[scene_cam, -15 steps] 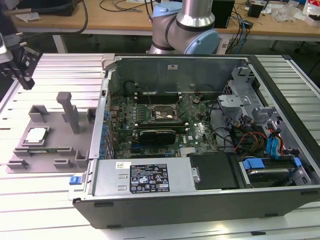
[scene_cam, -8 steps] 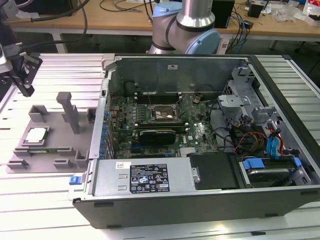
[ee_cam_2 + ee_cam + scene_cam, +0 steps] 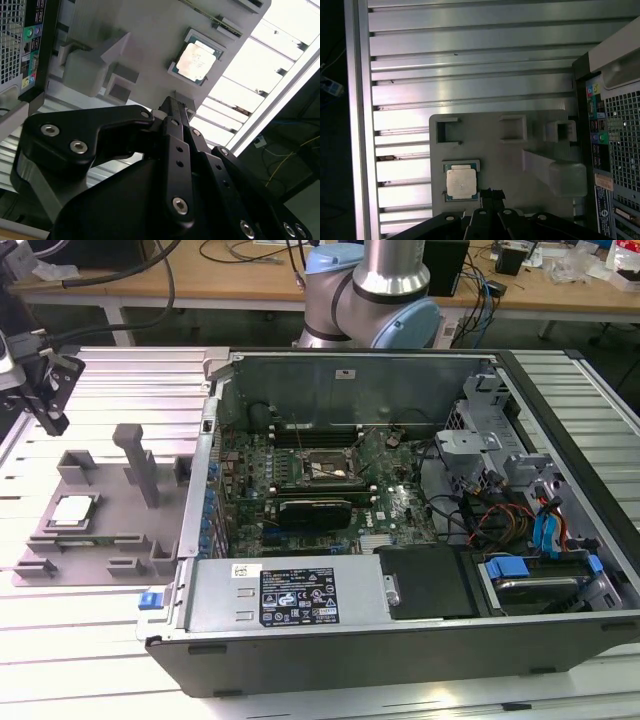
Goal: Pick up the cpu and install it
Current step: 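Pick up the cpu and move it towards the insertion slot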
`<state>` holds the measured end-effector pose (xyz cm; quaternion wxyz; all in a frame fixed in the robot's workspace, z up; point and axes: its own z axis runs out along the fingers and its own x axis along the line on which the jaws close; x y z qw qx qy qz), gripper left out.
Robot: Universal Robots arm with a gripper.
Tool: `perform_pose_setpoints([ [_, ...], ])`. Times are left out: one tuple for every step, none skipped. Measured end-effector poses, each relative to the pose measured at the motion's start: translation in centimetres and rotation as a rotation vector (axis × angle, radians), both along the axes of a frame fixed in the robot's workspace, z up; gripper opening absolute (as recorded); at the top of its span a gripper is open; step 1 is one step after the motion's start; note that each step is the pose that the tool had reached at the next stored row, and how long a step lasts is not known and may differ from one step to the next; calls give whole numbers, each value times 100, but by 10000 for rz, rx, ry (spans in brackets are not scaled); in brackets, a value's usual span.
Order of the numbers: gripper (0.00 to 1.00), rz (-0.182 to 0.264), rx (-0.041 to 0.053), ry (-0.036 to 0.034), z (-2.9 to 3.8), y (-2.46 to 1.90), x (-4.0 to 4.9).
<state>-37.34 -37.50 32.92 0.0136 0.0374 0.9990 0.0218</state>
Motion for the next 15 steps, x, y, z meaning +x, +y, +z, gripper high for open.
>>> perform_pose_setpoints([
  [11, 0, 0, 0, 0, 0, 0],
  [11, 0, 0, 0, 0, 0, 0],
  [11, 0, -1, 0, 0, 0, 0],
  [11, 0, -1, 0, 0, 0, 0],
  [11, 1, -1, 0, 0, 0, 0],
  [11, 0, -1, -1, -1, 0, 0],
  [11, 0, -1, -1, -1, 0, 0],
  [11, 0, -1, -1, -2, 0, 0],
  [11, -1, 0, -4, -5, 0, -10],
  [11, -1, -1, -7, -8, 0, -24],
  [11, 0, -1, -9, -14, 0, -38],
  [11, 0, 0, -13, -29, 0, -53],
  [11, 0, -1, -15, -45, 0, -65],
  [11, 0, -1, -19, -65, 0, -76],
  [11, 0, -1, -21, -81, 0, -85],
])
